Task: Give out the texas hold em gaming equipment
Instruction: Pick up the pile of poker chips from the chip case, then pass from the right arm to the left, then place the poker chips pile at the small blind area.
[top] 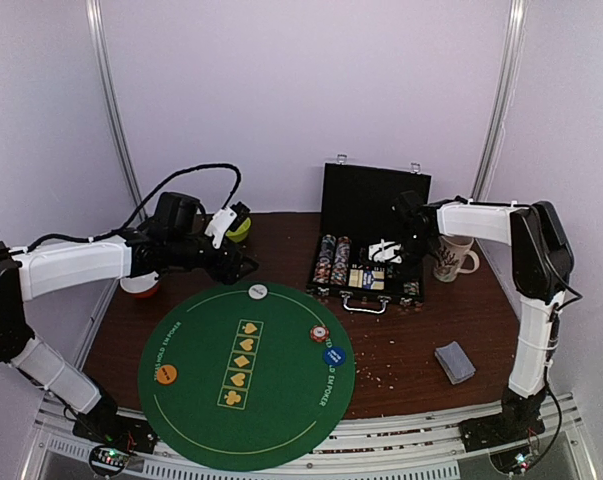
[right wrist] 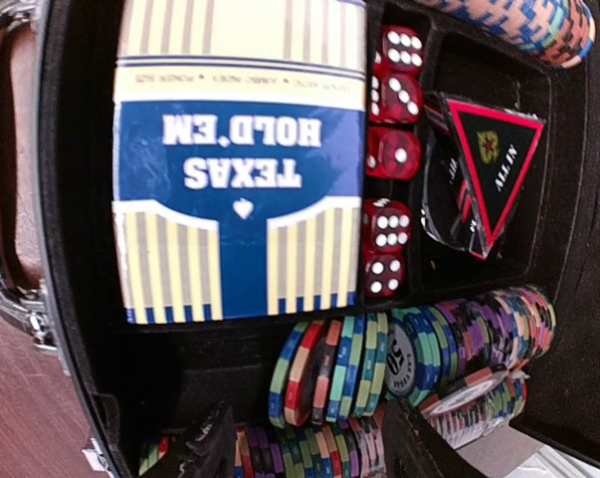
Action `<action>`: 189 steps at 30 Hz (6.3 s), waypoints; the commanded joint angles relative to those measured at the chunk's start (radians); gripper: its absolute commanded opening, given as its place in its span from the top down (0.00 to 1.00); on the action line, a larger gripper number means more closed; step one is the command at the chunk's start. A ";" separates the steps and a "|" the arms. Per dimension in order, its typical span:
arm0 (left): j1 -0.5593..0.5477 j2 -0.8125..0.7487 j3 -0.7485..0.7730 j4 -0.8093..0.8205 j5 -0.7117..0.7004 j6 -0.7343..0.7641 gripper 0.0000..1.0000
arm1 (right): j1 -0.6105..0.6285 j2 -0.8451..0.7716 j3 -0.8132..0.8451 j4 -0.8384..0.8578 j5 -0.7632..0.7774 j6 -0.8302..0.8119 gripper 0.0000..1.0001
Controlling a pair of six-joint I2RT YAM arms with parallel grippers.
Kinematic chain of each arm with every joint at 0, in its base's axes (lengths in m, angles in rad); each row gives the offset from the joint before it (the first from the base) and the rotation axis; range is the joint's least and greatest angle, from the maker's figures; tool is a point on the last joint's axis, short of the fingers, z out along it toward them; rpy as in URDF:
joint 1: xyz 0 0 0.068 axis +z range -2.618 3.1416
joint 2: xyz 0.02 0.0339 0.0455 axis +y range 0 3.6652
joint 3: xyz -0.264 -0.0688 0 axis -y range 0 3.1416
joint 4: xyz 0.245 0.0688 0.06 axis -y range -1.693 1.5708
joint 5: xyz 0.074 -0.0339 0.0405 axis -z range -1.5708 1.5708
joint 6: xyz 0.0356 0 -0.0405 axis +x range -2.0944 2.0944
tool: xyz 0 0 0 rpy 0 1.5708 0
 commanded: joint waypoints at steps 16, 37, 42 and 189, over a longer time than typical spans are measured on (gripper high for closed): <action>0.038 0.034 0.005 0.031 0.032 0.029 0.22 | 0.013 0.040 -0.041 -0.022 0.033 -0.043 0.62; 0.041 0.032 -0.003 0.021 0.010 0.032 0.22 | 0.008 0.167 0.042 0.003 0.114 -0.009 0.55; 0.041 0.029 -0.001 0.018 0.012 0.033 0.21 | 0.008 0.143 0.038 -0.013 0.119 -0.001 0.78; -0.450 0.435 0.108 0.056 -0.102 0.232 1.00 | 0.141 -0.451 -0.404 0.308 -0.392 1.458 0.51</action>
